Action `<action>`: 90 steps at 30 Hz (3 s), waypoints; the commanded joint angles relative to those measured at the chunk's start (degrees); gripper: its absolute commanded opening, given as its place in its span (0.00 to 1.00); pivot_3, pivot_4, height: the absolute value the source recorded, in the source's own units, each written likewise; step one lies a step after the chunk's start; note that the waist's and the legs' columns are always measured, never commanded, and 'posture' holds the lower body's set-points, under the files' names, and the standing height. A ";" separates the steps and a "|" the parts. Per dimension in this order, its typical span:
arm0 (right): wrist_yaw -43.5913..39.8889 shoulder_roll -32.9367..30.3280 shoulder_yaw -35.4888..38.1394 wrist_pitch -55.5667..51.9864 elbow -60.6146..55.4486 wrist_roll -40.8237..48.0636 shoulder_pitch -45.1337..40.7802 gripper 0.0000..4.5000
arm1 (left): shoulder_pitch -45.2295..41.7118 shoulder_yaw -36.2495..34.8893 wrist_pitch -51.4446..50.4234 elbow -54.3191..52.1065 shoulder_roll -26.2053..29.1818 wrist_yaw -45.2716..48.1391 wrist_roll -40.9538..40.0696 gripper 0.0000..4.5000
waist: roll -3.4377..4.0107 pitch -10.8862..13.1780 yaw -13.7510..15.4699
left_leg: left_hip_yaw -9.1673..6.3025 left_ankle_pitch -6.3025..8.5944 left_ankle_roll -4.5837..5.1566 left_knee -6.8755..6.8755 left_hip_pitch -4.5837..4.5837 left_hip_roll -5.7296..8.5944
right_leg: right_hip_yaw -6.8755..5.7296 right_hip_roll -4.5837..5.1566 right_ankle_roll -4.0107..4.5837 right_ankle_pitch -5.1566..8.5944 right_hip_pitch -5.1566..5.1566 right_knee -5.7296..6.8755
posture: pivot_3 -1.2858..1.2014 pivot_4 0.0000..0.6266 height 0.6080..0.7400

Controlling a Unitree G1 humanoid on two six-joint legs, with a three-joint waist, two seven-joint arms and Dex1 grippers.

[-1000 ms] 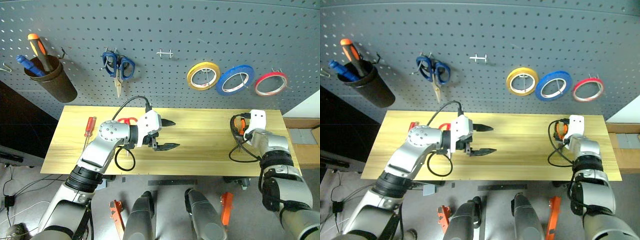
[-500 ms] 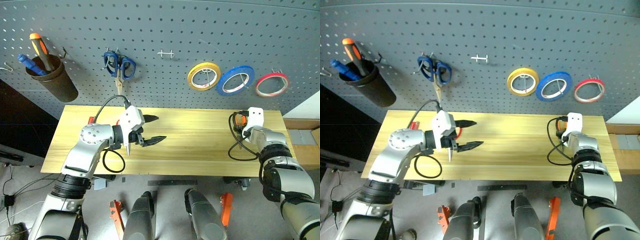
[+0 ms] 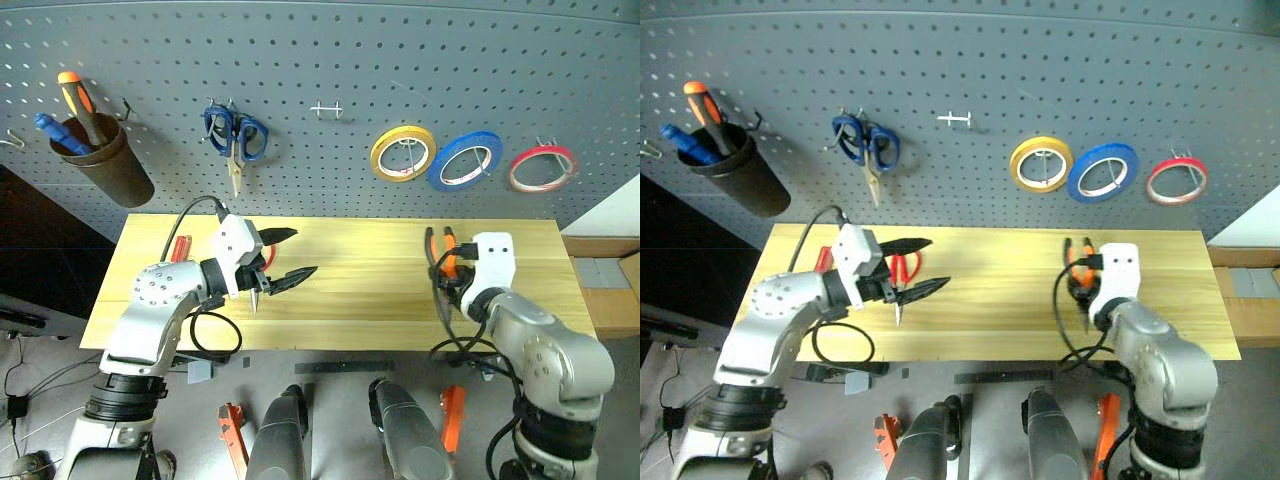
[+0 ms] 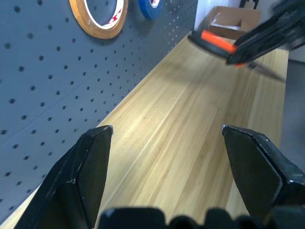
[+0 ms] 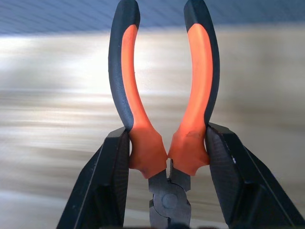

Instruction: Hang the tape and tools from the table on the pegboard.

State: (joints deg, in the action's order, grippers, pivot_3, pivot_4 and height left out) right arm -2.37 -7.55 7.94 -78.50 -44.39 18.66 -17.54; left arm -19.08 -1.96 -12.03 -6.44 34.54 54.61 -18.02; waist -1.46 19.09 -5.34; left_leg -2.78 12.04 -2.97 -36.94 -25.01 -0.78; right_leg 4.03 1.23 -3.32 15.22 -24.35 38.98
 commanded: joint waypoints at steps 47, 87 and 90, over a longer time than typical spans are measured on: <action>1.40 12.82 -12.13 77.63 68.47 -18.59 -48.98 0.41 | -4.60 -9.57 -3.97 -3.98 2.82 -4.03 -10.74 0.88 | -0.85 -2.12 0.45 | -0.05 -0.15 0.01 0.09 0.01 0.04 | -0.28 0.03 0.36 -0.22 -0.06 0.10 | 0.51 0.31 1.00; 0.42 11.63 -14.35 55.57 53.75 -23.77 -38.48 0.99 | -5.62 -7.02 -1.74 -1.63 1.99 -2.77 -8.45 0.88 | -0.93 -2.20 0.61 | -0.10 -0.21 -0.02 0.06 0.08 0.04 | -0.36 -0.03 0.54 -0.34 -0.01 0.13 | 0.50 0.33 1.00; -1.65 11.77 -14.67 53.28 48.28 -22.31 -36.33 0.99 | -5.32 -7.03 -2.02 -1.93 1.86 -3.23 -8.50 0.88 | -0.93 -2.20 0.62 | -0.10 -0.20 -0.02 0.07 0.07 0.03 | -0.37 -0.03 0.54 -0.34 -0.01 0.11 | 0.50 0.33 1.00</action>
State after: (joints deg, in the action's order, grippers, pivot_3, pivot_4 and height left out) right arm -2.73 3.88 -6.13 -24.45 9.43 -5.01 -53.99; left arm -23.94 -8.62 -14.68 -6.99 36.49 51.78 -26.37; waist -2.39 16.89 -4.72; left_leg -2.88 11.83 -3.00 -36.87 -24.94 -0.75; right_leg 3.66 1.20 -2.79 14.88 -24.36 39.09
